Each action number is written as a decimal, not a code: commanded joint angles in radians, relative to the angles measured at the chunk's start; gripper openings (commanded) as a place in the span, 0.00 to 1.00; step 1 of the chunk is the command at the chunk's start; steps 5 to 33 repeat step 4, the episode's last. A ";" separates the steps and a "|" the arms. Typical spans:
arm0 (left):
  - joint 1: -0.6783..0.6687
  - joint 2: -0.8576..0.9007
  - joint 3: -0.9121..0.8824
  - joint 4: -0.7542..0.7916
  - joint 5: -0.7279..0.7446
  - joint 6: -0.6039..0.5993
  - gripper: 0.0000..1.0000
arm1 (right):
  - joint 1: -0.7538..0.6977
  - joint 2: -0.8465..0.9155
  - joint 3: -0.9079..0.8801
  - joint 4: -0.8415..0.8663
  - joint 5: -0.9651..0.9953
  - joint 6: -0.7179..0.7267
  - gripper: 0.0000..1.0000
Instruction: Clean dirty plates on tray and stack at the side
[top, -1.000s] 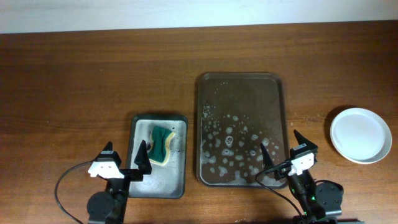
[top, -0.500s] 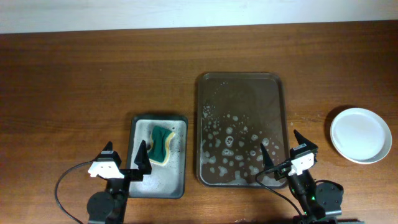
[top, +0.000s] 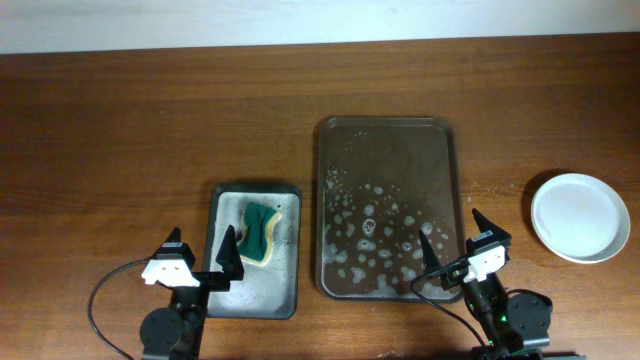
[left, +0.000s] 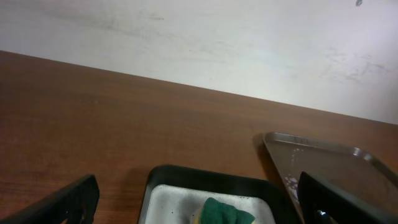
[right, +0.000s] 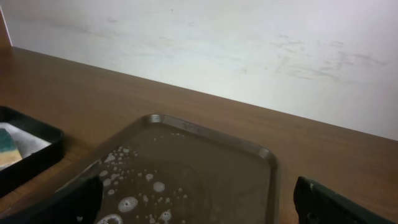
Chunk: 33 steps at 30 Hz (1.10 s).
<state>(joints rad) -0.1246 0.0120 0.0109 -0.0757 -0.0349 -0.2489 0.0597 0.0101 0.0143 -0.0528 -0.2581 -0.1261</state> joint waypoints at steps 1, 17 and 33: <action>0.005 -0.001 -0.002 -0.005 -0.011 0.019 1.00 | 0.006 -0.006 -0.009 0.000 0.008 0.011 0.99; 0.005 -0.001 -0.002 -0.005 -0.011 0.019 1.00 | 0.006 -0.006 -0.009 0.000 0.008 0.011 0.99; 0.005 -0.001 -0.002 -0.005 -0.011 0.019 1.00 | 0.006 -0.006 -0.009 0.000 0.008 0.011 0.99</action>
